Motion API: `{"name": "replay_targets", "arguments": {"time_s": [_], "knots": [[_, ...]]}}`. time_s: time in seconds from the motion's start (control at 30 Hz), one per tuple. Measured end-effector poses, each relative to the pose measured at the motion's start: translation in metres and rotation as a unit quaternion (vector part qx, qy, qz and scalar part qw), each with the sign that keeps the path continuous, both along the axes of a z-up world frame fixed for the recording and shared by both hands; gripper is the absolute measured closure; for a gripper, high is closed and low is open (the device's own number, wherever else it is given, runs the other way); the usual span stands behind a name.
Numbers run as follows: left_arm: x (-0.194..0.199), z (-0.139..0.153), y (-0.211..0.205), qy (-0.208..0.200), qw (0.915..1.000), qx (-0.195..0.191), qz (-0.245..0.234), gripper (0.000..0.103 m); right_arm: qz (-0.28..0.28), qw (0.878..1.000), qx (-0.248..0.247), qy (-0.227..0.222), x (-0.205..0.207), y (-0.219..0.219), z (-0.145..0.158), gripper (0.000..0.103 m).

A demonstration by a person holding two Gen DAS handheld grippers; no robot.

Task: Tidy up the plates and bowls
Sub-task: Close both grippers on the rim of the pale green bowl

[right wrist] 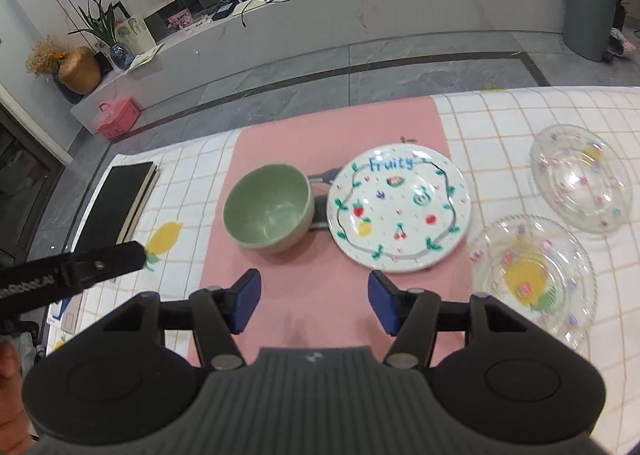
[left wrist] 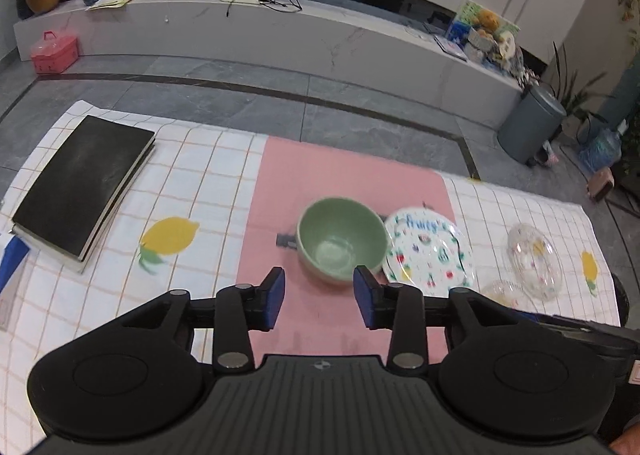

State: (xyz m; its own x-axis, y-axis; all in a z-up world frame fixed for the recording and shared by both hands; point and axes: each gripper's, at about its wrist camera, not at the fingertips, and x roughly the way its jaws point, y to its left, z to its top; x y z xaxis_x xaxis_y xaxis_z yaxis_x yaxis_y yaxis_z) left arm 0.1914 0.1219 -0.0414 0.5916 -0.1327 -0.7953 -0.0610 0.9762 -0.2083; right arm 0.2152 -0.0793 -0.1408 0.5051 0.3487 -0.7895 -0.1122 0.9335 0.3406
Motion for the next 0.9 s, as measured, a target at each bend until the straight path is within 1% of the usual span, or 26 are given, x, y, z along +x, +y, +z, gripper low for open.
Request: {"name": "replay_targets", "arguments": {"time_s": [0.07,0.2,0.3,0.43,0.53,0.63,0.77,0.8,0.87,0.9], "knots": [[0.009,-0.007,0.006,-0.001,0.9999,-0.011,0.012,0.058,0.000,1.000,-0.004,0.003,0.011,0.005,-0.002,0.044],[0.027,-0.022,0.019,0.005,0.9979,-0.052,0.037,0.057,0.000,1.000,0.001,0.011,0.030,0.010,-0.009,0.044],[0.038,-0.032,0.023,0.012,0.9964,-0.073,0.042,0.057,-0.001,1.000,-0.001,0.015,0.041,0.013,-0.016,0.044],[0.049,-0.043,0.023,0.014,0.9952,-0.086,0.044,0.057,0.000,1.000,0.011,0.022,0.053,0.015,-0.025,0.044],[0.056,-0.053,0.022,0.017,0.9952,-0.084,0.046,0.057,-0.001,0.999,0.027,0.031,0.062,0.015,-0.033,0.044],[0.063,-0.064,0.024,0.023,0.9937,-0.092,0.058,0.057,-0.006,0.998,0.043,0.044,0.071,0.016,-0.042,0.044],[0.071,-0.075,0.024,0.034,0.9905,-0.114,0.068,0.057,-0.010,0.997,0.049,0.052,0.080,0.021,-0.053,0.050],[0.072,-0.077,0.023,0.038,0.9905,-0.114,0.067,0.057,-0.011,0.997,0.052,0.054,0.082,0.022,-0.055,0.051],[0.076,-0.082,0.019,0.049,0.9905,-0.110,0.066,0.057,-0.012,0.996,0.060,0.059,0.085,0.023,-0.059,0.057],[0.078,-0.085,0.018,0.053,0.9906,-0.109,0.064,0.057,-0.014,0.996,0.062,0.063,0.086,0.024,-0.061,0.058]]}}
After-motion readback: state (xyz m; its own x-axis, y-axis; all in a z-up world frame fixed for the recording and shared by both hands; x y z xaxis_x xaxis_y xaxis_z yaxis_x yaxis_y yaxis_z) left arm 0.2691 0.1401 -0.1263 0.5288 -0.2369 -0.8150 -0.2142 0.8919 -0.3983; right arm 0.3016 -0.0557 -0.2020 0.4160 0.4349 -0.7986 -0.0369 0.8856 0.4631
